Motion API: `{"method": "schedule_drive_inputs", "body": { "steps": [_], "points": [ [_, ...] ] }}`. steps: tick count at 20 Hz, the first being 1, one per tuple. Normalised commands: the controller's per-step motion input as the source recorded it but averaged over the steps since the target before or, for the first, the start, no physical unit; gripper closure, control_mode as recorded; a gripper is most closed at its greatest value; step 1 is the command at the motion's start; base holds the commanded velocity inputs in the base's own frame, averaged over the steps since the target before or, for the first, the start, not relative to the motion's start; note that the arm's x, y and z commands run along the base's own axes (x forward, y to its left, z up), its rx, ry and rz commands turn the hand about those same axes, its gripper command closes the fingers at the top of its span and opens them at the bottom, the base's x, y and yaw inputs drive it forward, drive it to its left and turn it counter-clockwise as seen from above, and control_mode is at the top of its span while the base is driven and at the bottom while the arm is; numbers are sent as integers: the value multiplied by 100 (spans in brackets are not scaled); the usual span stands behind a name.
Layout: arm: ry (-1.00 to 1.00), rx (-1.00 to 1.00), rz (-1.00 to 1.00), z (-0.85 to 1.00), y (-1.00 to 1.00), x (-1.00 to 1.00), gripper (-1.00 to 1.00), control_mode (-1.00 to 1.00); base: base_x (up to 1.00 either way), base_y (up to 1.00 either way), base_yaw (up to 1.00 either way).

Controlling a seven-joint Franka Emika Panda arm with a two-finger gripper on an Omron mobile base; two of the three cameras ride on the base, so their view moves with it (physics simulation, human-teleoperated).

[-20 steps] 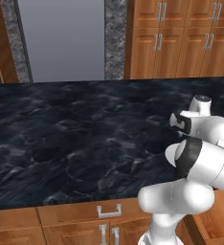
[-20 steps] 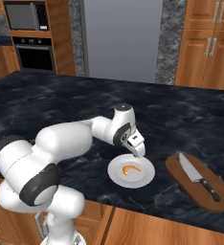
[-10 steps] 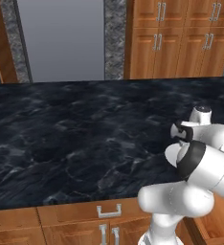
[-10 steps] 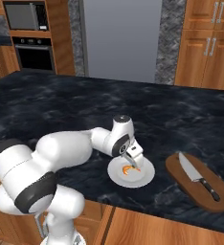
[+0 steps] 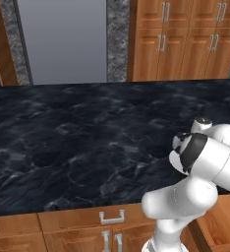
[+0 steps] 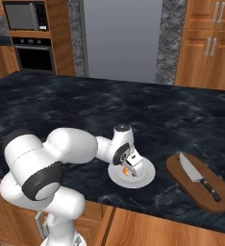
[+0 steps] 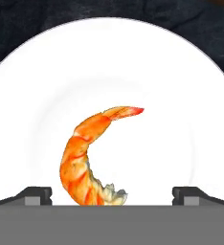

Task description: Pick up the knife from the drawer and place it on the cutting board. Then place the meat from the plate to the cutting board.

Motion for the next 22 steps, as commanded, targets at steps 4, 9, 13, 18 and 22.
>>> {"method": "schedule_drive_inputs", "body": {
  "steps": [4, 9, 13, 18, 22],
  "points": [
    [0, 0, 0, -7, 0, 9, -100, -100, 0, 0, 0],
    [0, 0, 0, 0, 0, 8, -100, -100, 0, 0, 0],
    [0, 0, 0, 0, 0, 4, -100, -100, 0, 0, 0],
    [0, 2, 0, -2, 0, 0, -100, -100, 0, 0, 0],
    [-1, 4, 0, 2, 0, -1, -100, -100, 0, 0, 0]
  ]
}}
